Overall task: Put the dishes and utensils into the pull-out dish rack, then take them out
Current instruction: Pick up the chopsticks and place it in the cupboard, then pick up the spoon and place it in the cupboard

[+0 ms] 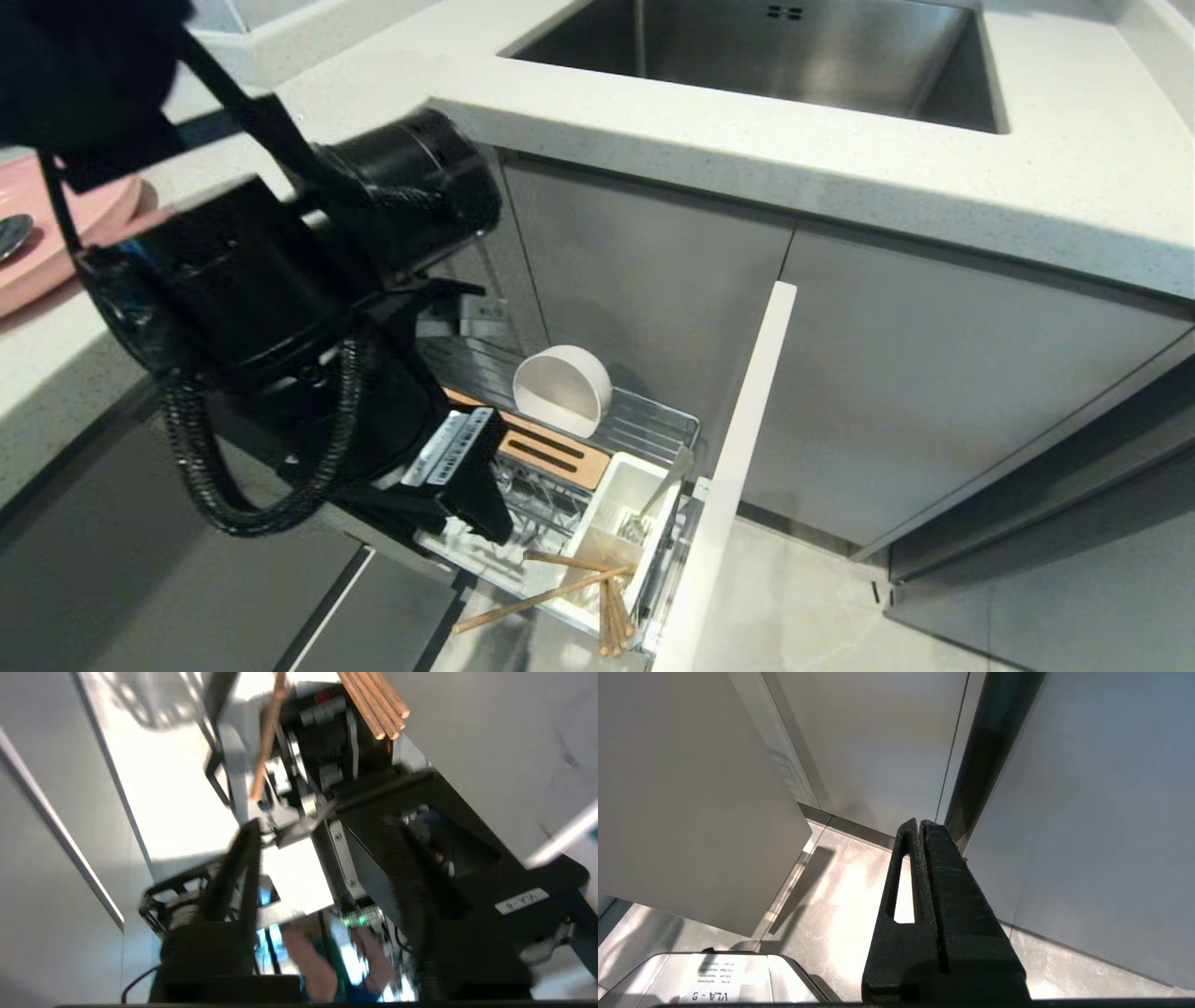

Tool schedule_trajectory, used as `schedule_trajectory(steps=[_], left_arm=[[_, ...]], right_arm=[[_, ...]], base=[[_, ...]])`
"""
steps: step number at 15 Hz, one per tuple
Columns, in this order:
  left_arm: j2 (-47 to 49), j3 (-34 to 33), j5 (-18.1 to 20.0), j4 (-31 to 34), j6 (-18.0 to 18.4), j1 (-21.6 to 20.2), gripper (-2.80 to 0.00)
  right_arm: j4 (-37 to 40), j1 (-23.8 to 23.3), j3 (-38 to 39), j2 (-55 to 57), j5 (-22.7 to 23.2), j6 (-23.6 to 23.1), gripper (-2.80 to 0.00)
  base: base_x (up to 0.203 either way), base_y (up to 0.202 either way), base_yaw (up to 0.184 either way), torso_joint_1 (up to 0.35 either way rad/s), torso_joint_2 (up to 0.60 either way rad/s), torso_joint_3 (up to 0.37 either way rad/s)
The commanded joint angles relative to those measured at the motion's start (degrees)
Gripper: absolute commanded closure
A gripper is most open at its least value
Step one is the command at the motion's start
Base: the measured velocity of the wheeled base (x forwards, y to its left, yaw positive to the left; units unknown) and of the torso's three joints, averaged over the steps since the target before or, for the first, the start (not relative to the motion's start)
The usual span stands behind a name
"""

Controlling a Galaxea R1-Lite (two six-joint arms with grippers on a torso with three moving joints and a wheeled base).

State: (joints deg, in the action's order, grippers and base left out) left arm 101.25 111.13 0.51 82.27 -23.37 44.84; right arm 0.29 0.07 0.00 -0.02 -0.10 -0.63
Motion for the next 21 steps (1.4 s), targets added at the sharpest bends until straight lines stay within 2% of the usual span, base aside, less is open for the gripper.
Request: schedule_trajectory(steps=[1, 3, 5, 9, 12, 16, 18, 21], left_arm=[[-6.2, 0.0, -1.3, -0.2, -0.2, -0.1, 0.00], [-11.0, 0.0, -3.3, -2.8, -0.2, -1.5, 0.00], [-16.6, 0.0, -4.5, -7.3, 0.1, -4.9, 0.00], [-25.1, 0.0, -5.2, -19.2, 0.4, -16.1, 0.00], [-29.0, 0.0, -5.0, -26.0, 0.5, -27.3, 0.00], [-32.4, -0.3, -3.6, -30.6, 4.5, -45.7, 0.00], [-33.6, -1.7, -1.2, -33.0, 7.9, -56.0, 0.00], [-34.9, -4.9, 1.6, -35.3, 15.4, -67.3, 0.00]], right_arm=[[0.0, 0.0, 0.0, 0.0, 0.0, 0.0, 0.00], [0.0, 0.0, 0.0, 0.0, 0.0, 0.0, 0.00], [0.0, 0.0, 0.0, 0.0, 0.0, -0.1, 0.00], [0.0, 0.0, 0.0, 0.0, 0.0, 0.0, 0.00], [0.0, 0.0, 0.0, 0.0, 0.0, 0.0, 0.00], [0.0, 0.0, 0.0, 0.0, 0.0, -0.1, 0.00], [0.0, 0.0, 0.0, 0.0, 0.0, -0.1, 0.00], [0.0, 0.0, 0.0, 0.0, 0.0, 0.0, 0.00]], base=[[0.000, 0.000, 0.000, 0.000, 0.00, 0.000], [0.000, 0.000, 0.000, 0.000, 0.00, 0.000], [0.000, 0.000, 0.000, 0.000, 0.00, 0.000], [0.000, 0.000, 0.000, 0.000, 0.00, 0.000], [0.000, 0.000, 0.000, 0.000, 0.00, 0.000], [0.000, 0.000, 0.000, 0.000, 0.00, 0.000], [0.000, 0.000, 0.000, 0.000, 0.00, 0.000], [0.000, 0.000, 0.000, 0.000, 0.00, 0.000]])
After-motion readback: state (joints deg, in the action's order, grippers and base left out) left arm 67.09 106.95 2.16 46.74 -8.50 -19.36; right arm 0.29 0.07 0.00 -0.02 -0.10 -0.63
